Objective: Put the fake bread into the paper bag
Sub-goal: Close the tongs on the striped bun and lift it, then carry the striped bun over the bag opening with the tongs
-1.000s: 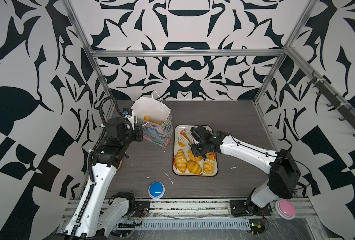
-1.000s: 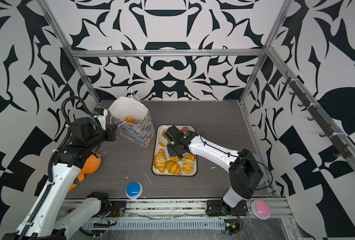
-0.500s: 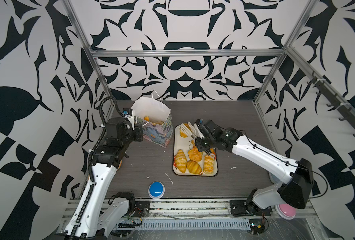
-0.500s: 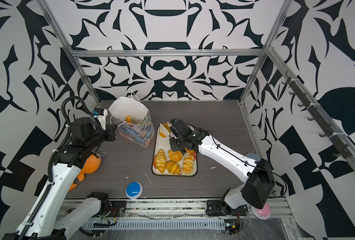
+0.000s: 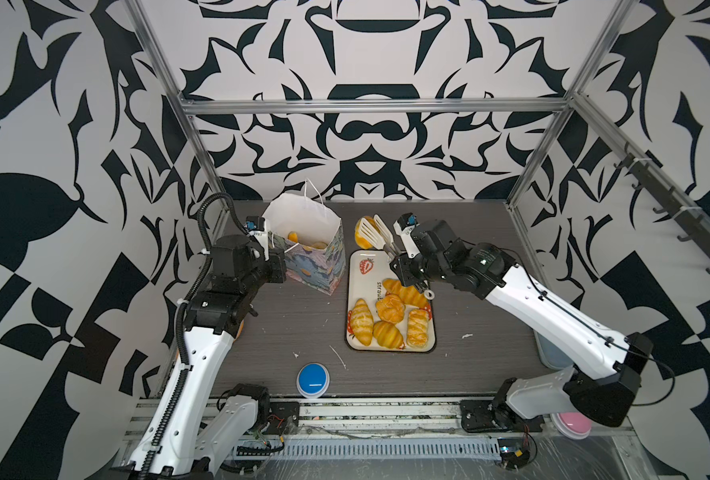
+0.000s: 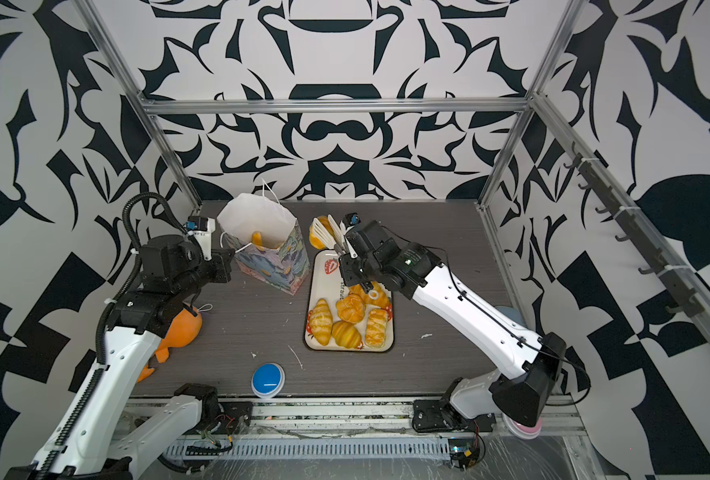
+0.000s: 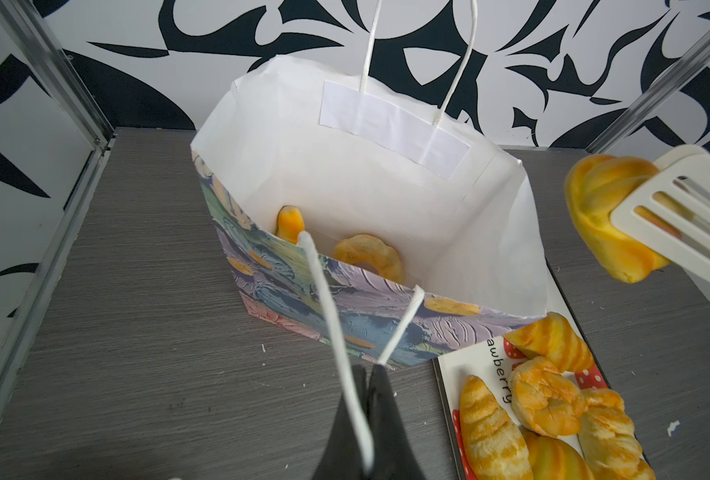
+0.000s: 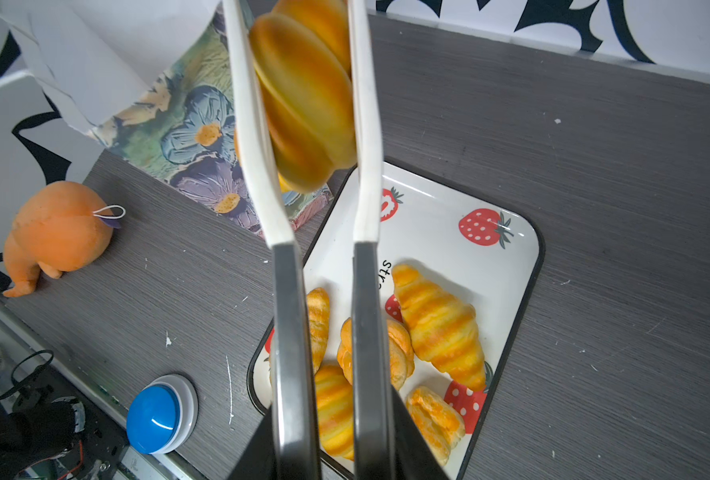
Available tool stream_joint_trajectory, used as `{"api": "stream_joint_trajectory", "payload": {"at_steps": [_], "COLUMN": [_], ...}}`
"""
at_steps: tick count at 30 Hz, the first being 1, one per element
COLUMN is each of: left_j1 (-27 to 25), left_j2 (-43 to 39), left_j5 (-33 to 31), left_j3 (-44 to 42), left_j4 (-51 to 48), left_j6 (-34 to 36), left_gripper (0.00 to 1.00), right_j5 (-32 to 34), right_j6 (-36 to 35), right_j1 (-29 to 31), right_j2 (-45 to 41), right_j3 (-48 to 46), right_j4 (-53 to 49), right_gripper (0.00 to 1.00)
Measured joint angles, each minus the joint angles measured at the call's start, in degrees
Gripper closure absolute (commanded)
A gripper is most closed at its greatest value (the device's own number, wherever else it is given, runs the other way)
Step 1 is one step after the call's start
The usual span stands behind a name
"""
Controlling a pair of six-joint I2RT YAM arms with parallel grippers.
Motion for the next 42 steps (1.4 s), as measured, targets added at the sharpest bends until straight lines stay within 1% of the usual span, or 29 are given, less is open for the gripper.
{"api": "stream_joint_trajectory", "payload": {"at_steps": [10, 22, 31, 42], "left_j1": [0.00, 0.00, 0.00, 0.00], "left_j2": [-0.33, -0.48, -0.48, -0.46], "left_j5": [-0.04, -0.07, -0.09, -0.11], "left_j3": [0.02, 0.00, 0.02, 0.00], "left_j4": [-0.42, -0.63, -0.70, -0.72], "left_j6": [0.00, 0.00, 0.00, 0.00], "left_gripper": [0.99, 0.99, 0.99, 0.99], "right_j5": [-1.57, -2.38, -2.69, -2.82], "right_j6": [-0.63, -0.96, -0.96, -1.70], "right_j1": [0.39, 4.68, 6.95, 7.26], "right_j2": [0.85, 9.35, 14.25, 18.99], "right_j3": [6.45, 16.65, 20.41, 21.77], "right_j4": [-0.98, -1.14, -1.46, -2.08], "right_gripper": [0.66, 0.66, 0.66, 0.66]}}
